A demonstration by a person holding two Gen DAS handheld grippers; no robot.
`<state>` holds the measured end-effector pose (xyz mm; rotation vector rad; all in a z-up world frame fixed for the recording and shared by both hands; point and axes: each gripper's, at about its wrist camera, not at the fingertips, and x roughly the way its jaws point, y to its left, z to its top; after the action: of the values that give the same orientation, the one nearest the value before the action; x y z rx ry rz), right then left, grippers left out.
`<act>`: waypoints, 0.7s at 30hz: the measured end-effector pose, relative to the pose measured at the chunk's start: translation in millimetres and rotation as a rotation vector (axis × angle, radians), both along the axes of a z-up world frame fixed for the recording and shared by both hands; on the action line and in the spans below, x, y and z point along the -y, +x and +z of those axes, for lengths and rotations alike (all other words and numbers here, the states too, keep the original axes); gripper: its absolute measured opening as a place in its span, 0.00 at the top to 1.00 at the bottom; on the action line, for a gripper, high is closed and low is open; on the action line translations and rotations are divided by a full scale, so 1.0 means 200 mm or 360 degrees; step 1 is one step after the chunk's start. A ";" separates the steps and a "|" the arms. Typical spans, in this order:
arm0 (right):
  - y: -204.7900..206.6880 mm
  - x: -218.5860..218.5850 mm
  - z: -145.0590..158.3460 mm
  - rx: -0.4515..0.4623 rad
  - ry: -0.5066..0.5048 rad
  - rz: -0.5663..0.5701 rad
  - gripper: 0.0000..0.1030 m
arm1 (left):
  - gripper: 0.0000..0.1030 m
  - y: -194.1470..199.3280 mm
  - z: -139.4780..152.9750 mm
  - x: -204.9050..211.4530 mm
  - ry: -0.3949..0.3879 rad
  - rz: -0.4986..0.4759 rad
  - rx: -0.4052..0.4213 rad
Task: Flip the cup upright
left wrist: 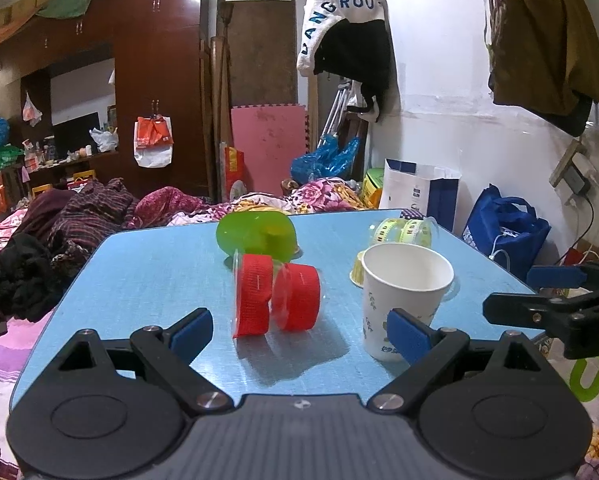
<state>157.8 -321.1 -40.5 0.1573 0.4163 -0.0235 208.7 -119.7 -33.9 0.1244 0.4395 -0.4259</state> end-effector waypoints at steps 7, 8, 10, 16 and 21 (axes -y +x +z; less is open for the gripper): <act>-0.02 0.02 0.01 0.0039 0.0012 -0.0010 0.01 | 0.07 0.01 0.00 0.00 -0.0001 0.0009 0.0007; -0.02 0.02 0.02 0.0042 0.0017 -0.0010 0.01 | 0.07 0.00 0.00 0.00 0.0000 0.0011 0.0008; -0.02 0.02 0.02 0.0048 0.0018 -0.0006 0.01 | 0.07 0.00 0.00 0.01 0.0001 0.0011 0.0010; -0.02 0.02 0.02 0.0062 0.0011 -0.0007 0.01 | 0.07 0.00 -0.01 0.00 0.0004 0.0013 0.0007; -0.02 0.01 0.02 0.0063 0.0005 0.0009 0.01 | 0.07 0.01 -0.01 0.00 0.0006 0.0017 0.0004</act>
<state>153.7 -323.7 -37.0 0.1594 0.3774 -0.0141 211.1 -119.3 -35.9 0.1263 0.4387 -0.4141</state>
